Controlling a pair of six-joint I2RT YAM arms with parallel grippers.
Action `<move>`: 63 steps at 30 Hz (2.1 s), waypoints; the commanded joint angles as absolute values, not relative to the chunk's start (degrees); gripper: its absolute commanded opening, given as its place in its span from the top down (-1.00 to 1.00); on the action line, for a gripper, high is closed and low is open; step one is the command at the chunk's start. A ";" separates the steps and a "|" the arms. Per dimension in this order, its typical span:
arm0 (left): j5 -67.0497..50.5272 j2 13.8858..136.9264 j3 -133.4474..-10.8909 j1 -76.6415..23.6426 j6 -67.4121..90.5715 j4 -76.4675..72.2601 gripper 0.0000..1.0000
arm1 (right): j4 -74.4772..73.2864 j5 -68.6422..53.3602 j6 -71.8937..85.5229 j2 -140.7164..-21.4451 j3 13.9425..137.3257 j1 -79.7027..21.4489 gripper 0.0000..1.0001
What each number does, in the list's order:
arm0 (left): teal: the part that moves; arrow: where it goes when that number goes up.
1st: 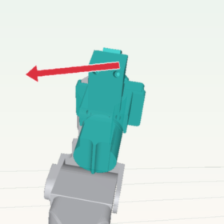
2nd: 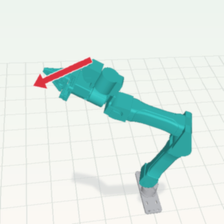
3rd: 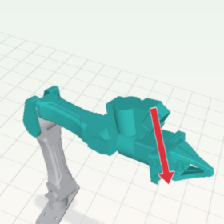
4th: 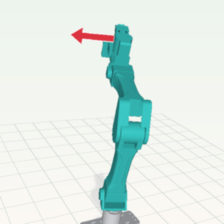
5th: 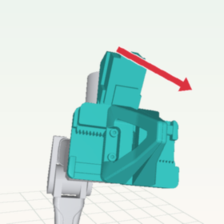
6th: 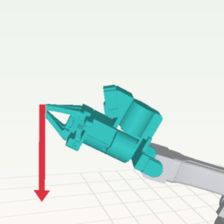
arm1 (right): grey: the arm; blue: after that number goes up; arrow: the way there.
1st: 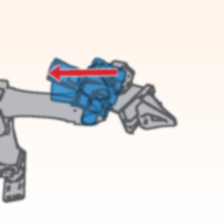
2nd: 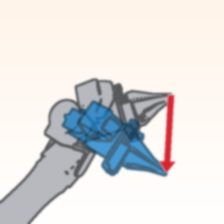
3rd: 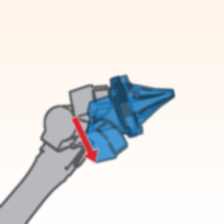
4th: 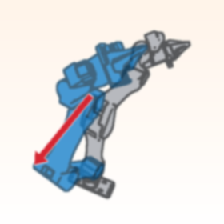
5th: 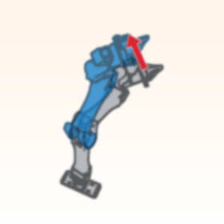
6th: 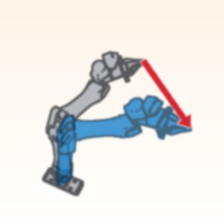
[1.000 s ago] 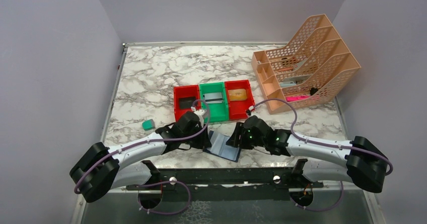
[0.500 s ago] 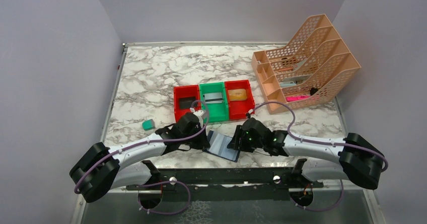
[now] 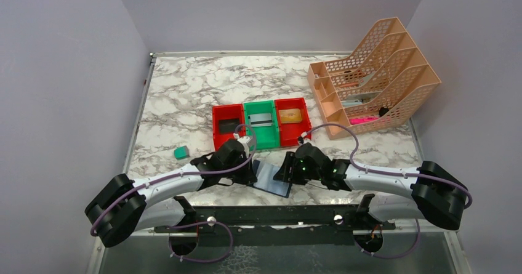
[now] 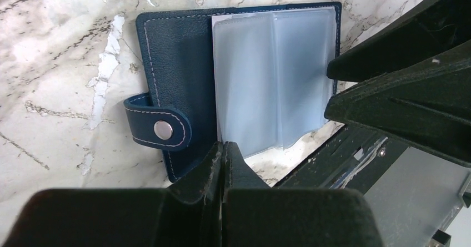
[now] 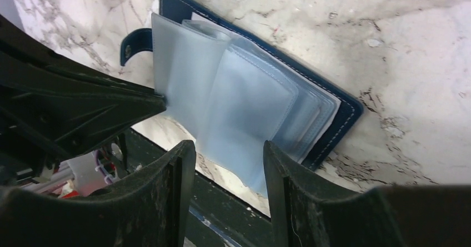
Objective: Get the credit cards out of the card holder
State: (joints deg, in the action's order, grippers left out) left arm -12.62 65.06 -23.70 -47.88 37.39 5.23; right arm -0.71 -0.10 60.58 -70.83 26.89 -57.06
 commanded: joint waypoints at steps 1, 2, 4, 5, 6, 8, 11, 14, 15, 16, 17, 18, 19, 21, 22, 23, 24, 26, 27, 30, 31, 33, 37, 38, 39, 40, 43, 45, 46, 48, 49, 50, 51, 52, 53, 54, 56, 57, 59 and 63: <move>-12.40 64.75 -23.24 -48.57 38.03 3.84 1.00 | 3.68 -1.83 60.82 -70.66 28.45 -57.26 -0.06; -12.33 64.63 -23.28 -48.57 38.05 3.86 1.00 | 4.28 -1.92 60.89 -70.71 28.58 -57.31 -0.06; -12.06 64.40 -23.17 -48.60 38.33 3.79 1.00 | 4.82 -1.99 60.86 -70.97 28.95 -57.30 -0.06; -12.00 64.26 -23.18 -48.65 38.49 3.78 1.00 | 4.88 -2.15 60.70 -71.03 29.13 -57.30 -0.06; -11.95 64.05 -23.19 -48.77 38.64 3.75 1.00 | 5.03 -2.30 60.65 -71.12 29.22 -57.30 -0.06; -11.80 63.70 -23.07 -48.92 39.01 3.78 1.00 | 6.06 -2.73 60.44 -71.37 29.18 -57.30 -0.07; -11.54 63.01 -22.90 -49.12 39.54 3.76 1.00 | 7.07 -3.38 60.21 -72.02 29.62 -57.30 -0.07; -11.10 62.00 -22.60 -49.22 40.32 3.78 1.00 | 6.32 -3.37 59.48 -72.56 30.62 -57.31 -0.07; -10.96 61.52 -22.42 -49.22 40.79 3.85 1.00 | 4.25 -2.64 59.39 -72.64 31.38 -57.28 -0.09; -10.72 60.89 -22.14 -49.30 41.19 3.74 1.00 | 1.66 -1.54 59.31 -72.68 32.23 -57.30 -0.10; -10.34 60.24 -21.72 -49.31 41.80 3.80 1.00 | -1.30 -0.18 59.43 -72.62 33.02 -57.30 -0.12; -9.88 59.48 -21.38 -49.31 42.36 3.81 1.00 | -5.32 1.28 59.75 -72.49 33.76 -57.30 -0.13; -9.59 58.65 -21.02 -49.31 42.78 3.85 1.00 | -8.08 2.53 60.25 -72.39 34.30 -57.25 -0.14; -9.13 57.65 -20.38 -49.31 43.21 3.87 1.00 | -11.55 3.93 61.12 -71.67 34.56 -57.30 -0.18; -8.99 57.33 -20.18 -49.33 43.24 3.89 1.00 | -12.51 4.11 61.64 -71.20 34.25 -57.30 -0.19; -8.91 57.11 -20.03 -49.31 43.16 3.97 1.00 | -12.84 3.89 62.14 -70.73 33.70 -57.29 -0.20; -8.88 57.10 -20.06 -49.33 43.03 4.11 1.00 | -13.14 3.71 62.73 -70.17 33.22 -57.30 -0.21; -9.01 57.29 -20.16 -49.31 42.82 4.15 1.00 | -13.13 2.95 63.94 -69.45 32.16 -57.30 -0.22; -9.19 57.49 -20.34 -49.31 42.66 4.17 1.00 | -12.95 2.57 64.38 -69.24 31.68 -57.33 -0.22; -9.70 58.15 -20.80 -49.32 42.24 4.16 1.00 | -11.53 1.85 65.29 -69.07 30.25 -57.34 -0.22; -9.74 58.18 -20.80 -49.35 42.13 4.21 0.96 | -10.27 1.63 65.30 -69.22 29.63 -57.31 -0.22; -9.69 58.12 -20.91 -49.31 41.89 4.19 0.74 | -7.38 1.29 65.56 -70.10 28.40 -57.32 -0.22; -8.58 57.87 -21.62 -49.32 41.18 5.57 0.47 | -7.73 1.69 65.47 -72.67 29.69 -57.29 -0.22; -8.02 57.84 -21.88 -49.31 40.95 6.08 0.38 | -7.58 1.83 65.28 -73.24 29.85 -57.30 -0.22; -7.35 57.85 -22.14 -49.31 40.69 6.67 0.33 | -6.99 1.61 64.99 -73.63 29.86 -57.30 -0.21; -6.77 57.98 -22.41 -49.31 40.30 7.06 0.28 | -6.54 1.39 64.69 -73.79 29.92 -57.30 -0.20; -4.24 58.42 -23.73 -49.34 39.40 9.10 0.14 | -7.86 2.00 64.54 -73.11 30.67 -57.30 -0.18; -2.67 58.69 -24.45 -49.31 38.92 10.18 0.04 | -10.82 4.62 64.85 -71.75 31.42 -57.30 -0.18; -2.27 58.71 -24.61 -49.35 38.74 10.27 0.00 | -12.25 6.09 64.86 -70.67 31.68 -57.29 -0.18; -2.04 58.69 -24.55 -49.32 38.59 10.14 -0.09 | -13.37 7.58 64.61 -68.71 31.77 -57.29 -0.21; -2.02 58.73 -24.39 -49.31 38.58 9.89 -0.12 | -12.75 7.45 63.78 -67.86 31.62 -57.30 -0.21; -2.21 58.78 -24.12 -49.31 38.58 9.62 -0.13 | -11.31 6.79 62.67 -67.11 31.33 -57.26 -0.22; -2.57 58.96 -23.82 -49.31 38.58 9.24 -0.13 | -9.59 5.76 62.16 -66.68 31.08 -57.30 -0.22; -2.96 59.16 -23.49 -49.32 38.63 8.90 -0.13 | -8.26 4.71 62.13 -66.51 30.78 -57.30 -0.22; -3.29 59.43 -23.17 -49.31 38.73 8.61 -0.12 | -6.71 3.49 62.14 -66.76 30.46 -57.30 -0.22; -3.60 59.75 -23.00 -49.31 38.88 8.46 -0.11 | -5.71 2.46 62.52 -67.29 30.27 -57.26 -0.22; -4.10 60.02 -22.57 -49.31 39.02 8.14 -0.09 | -4.83 0.83 63.63 -69.03 30.30 -57.30 -0.22; -4.24 60.08 -22.32 -49.35 39.02 7.95 -0.08 | -4.75 0.31 63.98 -70.13 30.35 -57.30 -0.22; -4.44 60.01 -21.90 -49.31 39.11 7.83 -0.05 | -4.70 -0.21 64.56 -72.17 30.45 -57.30 -0.21; -4.82 60.07 -21.38 -49.40 39.19 7.66 0.01 | -3.46 -1.77 64.71 -74.88 30.02 -57.30 -0.21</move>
State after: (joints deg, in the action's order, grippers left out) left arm -4.43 59.96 -22.24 -49.01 39.59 9.08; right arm -5.89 0.75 63.66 -72.82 29.98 -57.06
